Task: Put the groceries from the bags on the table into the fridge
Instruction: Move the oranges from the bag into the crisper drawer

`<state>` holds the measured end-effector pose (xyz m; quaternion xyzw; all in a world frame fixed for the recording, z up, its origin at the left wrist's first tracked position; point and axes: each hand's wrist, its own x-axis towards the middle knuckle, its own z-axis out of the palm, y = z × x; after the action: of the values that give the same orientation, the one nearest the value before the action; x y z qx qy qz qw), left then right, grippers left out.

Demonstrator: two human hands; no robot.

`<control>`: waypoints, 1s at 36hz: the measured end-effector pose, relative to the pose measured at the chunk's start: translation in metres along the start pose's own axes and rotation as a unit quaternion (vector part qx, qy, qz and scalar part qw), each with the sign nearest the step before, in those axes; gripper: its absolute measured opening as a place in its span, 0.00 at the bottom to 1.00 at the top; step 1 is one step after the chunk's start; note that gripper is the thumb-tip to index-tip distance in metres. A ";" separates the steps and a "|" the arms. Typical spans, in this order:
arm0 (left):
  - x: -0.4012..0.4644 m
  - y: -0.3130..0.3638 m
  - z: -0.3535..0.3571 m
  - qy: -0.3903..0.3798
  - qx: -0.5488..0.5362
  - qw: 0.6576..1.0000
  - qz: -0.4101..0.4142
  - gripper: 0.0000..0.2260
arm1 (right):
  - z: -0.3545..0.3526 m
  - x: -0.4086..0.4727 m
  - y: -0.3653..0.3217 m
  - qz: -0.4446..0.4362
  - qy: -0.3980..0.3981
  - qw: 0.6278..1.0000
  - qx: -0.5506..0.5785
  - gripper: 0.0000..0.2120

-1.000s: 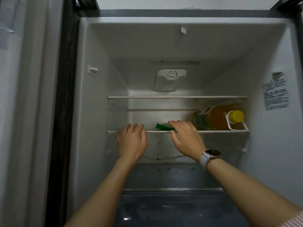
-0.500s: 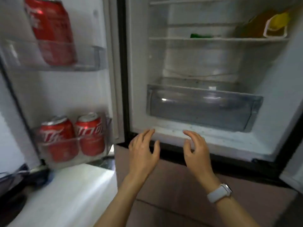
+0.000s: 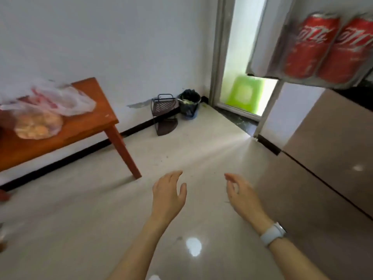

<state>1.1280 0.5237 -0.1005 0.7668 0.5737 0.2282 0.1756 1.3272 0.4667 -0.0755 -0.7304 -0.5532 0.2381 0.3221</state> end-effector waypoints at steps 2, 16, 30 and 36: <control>-0.007 -0.048 -0.030 0.021 0.004 0.999 -0.044 0.19 | 0.047 0.013 -0.036 -0.041 -0.033 0.999 -0.001 0.14; -0.025 -0.323 -0.231 0.100 -0.015 0.946 -0.307 0.17 | 0.324 0.065 -0.291 -0.180 -0.235 0.954 0.043 0.13; 0.146 -0.481 -0.283 0.152 -0.015 0.936 -0.317 0.17 | 0.467 0.261 -0.409 -0.221 -0.260 0.938 0.058 0.15; 0.247 -0.544 -0.322 0.190 0.015 0.941 -0.280 0.16 | 0.523 0.352 -0.483 -0.300 -0.248 0.920 0.047 0.19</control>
<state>0.5744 0.9157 -0.0838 0.5197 0.7914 0.3028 0.1087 0.7398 1.0007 -0.0730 -0.4317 -0.7970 0.3290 0.2648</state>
